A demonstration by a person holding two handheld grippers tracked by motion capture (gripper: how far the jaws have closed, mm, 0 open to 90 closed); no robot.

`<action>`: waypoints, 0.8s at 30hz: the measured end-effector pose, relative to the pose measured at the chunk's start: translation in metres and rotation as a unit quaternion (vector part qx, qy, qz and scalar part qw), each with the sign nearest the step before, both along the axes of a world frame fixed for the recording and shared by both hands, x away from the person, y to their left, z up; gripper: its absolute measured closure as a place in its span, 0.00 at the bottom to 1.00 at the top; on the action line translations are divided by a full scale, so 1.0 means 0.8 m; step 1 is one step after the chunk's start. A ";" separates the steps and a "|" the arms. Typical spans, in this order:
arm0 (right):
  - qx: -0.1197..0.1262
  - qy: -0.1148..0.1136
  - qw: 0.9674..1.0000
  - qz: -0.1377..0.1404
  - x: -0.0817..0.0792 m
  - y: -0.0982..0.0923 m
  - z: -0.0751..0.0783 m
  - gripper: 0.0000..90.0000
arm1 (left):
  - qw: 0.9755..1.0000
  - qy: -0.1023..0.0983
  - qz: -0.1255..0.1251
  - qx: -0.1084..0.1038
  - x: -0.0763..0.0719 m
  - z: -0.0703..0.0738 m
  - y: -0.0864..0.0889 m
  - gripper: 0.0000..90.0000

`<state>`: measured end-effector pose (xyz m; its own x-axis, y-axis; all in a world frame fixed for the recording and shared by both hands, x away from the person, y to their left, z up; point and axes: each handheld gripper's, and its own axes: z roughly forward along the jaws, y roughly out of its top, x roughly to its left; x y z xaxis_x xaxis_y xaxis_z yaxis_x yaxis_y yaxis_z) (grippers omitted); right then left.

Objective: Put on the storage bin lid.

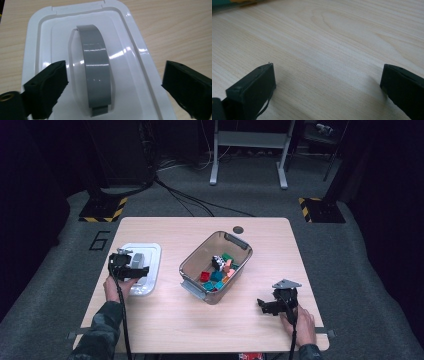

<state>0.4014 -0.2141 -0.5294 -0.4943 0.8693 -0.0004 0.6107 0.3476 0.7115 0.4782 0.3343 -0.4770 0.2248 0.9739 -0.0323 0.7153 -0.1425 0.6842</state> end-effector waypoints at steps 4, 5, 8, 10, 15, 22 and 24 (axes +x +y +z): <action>-0.001 -0.002 1.000 0.004 0.000 -0.001 0.000 0.00 | 1.000 0.011 0.016 0.000 0.013 -0.003 0.005 0.31; 0.001 0.000 1.000 0.004 0.000 -0.001 0.000 0.00 | 1.000 0.014 0.024 0.004 0.015 -0.004 0.006 0.34; 0.001 0.000 1.000 0.004 0.000 -0.001 0.000 0.00 | 0.999 0.018 0.038 -0.005 0.022 -0.007 0.010 0.44; 0.001 0.000 1.000 0.004 0.000 -0.001 0.000 0.00 | 0.999 0.023 0.041 -0.007 0.025 -0.011 0.011 0.54; 0.001 0.000 1.000 0.004 0.000 -0.001 0.000 0.00 | 0.999 0.031 0.035 0.001 0.029 -0.016 0.008 0.72; 0.001 0.000 1.000 0.004 0.000 -0.001 0.000 0.00 | 0.999 0.027 0.036 0.004 0.029 -0.017 0.006 0.74; 0.001 0.000 1.000 0.004 0.000 -0.001 0.000 0.00 | 0.999 0.026 0.036 0.005 0.028 -0.017 0.006 0.75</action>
<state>0.4014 -0.2147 -0.5295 -0.5011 0.8654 0.0019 0.6078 0.3504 0.7126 0.5008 0.3393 -0.4908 0.1516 0.9879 -0.0329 0.7582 -0.0949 0.6450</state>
